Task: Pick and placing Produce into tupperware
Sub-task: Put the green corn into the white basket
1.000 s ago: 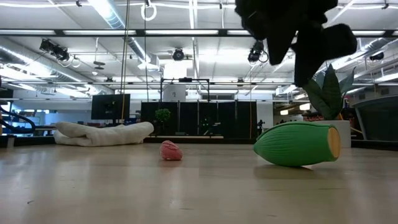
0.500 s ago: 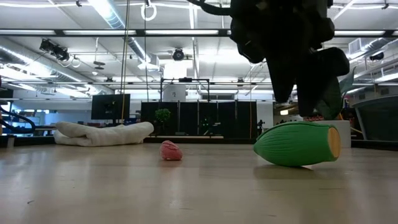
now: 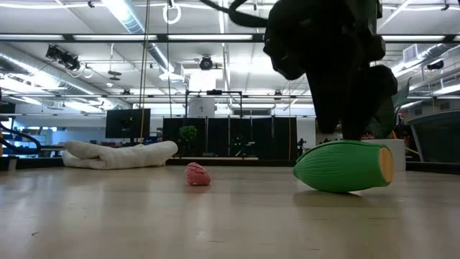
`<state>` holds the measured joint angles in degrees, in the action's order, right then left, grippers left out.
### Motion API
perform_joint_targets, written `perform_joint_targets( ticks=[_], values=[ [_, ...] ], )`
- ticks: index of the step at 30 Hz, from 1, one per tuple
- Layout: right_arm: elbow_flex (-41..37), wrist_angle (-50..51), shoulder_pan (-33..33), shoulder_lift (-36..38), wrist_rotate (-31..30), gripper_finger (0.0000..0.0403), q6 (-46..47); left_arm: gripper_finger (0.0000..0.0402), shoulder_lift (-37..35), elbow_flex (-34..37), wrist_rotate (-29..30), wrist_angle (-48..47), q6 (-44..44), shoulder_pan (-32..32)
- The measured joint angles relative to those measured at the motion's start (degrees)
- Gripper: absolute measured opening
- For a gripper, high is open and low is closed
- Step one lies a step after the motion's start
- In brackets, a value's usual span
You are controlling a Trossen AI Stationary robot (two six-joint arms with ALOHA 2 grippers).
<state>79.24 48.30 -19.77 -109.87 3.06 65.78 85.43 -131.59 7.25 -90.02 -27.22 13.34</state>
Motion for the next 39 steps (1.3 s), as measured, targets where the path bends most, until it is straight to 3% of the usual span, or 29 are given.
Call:
perform_joint_targets(
  ticks=[18,28,39],
  values=[
    [-0.22,-1.48,0.0,-4.53,-0.93,0.0276,-1.84,0.0162,0.02,0.0,-0.02,0.0,0.85,0.02],
    [0.02,-2.21,-0.2,-6.16,1.95,0.0209,-1.54,0.0162,0.0,0.0,0.0,0.02,1.33,0.0],
    [-0.29,0.81,0.13,4.03,-3.54,0.0223,2.41,0.0162,0.0,0.0,0.0,0.0,0.98,0.0]
  ],
)
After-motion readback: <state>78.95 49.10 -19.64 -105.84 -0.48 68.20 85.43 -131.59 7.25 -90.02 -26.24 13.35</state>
